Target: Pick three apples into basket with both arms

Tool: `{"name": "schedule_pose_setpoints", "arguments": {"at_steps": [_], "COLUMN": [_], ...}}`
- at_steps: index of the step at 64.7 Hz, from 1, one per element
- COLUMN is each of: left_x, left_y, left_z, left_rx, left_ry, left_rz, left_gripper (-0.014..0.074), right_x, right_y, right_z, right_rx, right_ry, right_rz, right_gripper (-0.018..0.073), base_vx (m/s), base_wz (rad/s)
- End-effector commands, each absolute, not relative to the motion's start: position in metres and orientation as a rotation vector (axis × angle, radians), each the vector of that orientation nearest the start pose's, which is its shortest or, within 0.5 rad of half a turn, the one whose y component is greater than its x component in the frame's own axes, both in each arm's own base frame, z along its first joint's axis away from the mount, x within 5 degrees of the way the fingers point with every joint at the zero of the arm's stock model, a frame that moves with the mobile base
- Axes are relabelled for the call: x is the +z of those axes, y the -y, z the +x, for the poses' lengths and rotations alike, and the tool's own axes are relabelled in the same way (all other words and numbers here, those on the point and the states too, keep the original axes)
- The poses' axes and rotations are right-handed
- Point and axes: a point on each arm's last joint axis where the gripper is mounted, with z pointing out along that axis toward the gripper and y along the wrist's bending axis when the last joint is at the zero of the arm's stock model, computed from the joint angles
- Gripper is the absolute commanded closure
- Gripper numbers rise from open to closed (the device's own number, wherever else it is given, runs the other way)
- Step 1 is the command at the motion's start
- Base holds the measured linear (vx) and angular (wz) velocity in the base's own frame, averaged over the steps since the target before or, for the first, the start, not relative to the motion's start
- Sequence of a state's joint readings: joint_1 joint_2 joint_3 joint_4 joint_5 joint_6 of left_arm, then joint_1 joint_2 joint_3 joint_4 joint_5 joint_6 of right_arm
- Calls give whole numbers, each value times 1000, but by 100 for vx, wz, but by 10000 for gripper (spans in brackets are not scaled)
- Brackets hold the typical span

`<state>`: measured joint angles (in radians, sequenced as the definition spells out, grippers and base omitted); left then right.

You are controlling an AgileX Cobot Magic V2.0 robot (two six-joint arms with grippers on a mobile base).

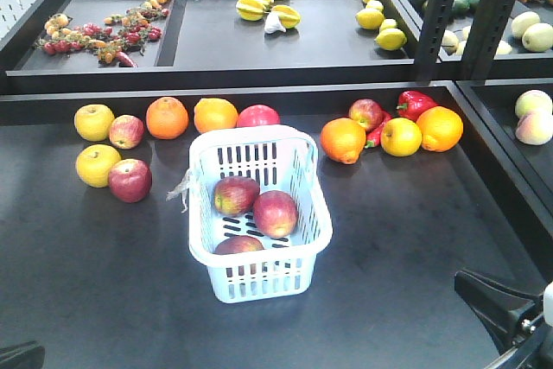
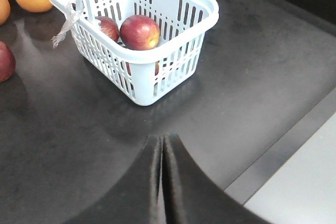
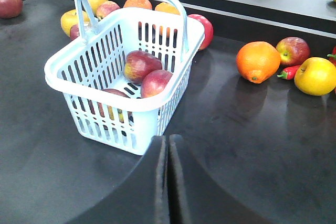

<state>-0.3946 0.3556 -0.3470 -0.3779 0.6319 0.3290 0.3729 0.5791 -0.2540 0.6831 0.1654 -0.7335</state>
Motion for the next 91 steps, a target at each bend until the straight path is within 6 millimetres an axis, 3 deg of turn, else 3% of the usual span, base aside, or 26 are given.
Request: {"name": "schedule_pose_setpoints", "arguments": {"at_steps": [1, 8, 21, 44, 55, 74, 91], "left_x": [269, 255, 206, 170, 180, 190, 192], "left_y": [47, 43, 37, 29, 24, 4, -5], "left_z": [66, 72, 76, 65, 63, 56, 56], "left_rx": [-499, -474, -499, -426, -341, -88, 60], "left_ry": [-1954, -1968, -1991, -1913, -1762, -1595, -1575], "left_rz": [443, 341, 142, 191, 234, 22, -91], "left_gripper": [603, 603, 603, 603, 603, 603, 603], "right_x": [253, 253, 253, 253, 253, 253, 253], "right_y": [-50, -50, -50, -50, -50, -50, -50], "right_z": [111, 111, 111, 111, 111, 111, 111], "right_rx": [280, 280, 280, 280, 280, 280, 280], "right_ry": [-1821, -1821, -1821, -1821, -1821, -1821, -1821], "right_rz": [-441, -441, -441, -441, -441, -441, -442], "right_gripper": [564, 564, 564, 564, 564, 564, 564], "base_vx": [0, 0, 0, 0, 0, 0, 0], "base_wz": [0, 0, 0, 0, 0, 0, 0]}}
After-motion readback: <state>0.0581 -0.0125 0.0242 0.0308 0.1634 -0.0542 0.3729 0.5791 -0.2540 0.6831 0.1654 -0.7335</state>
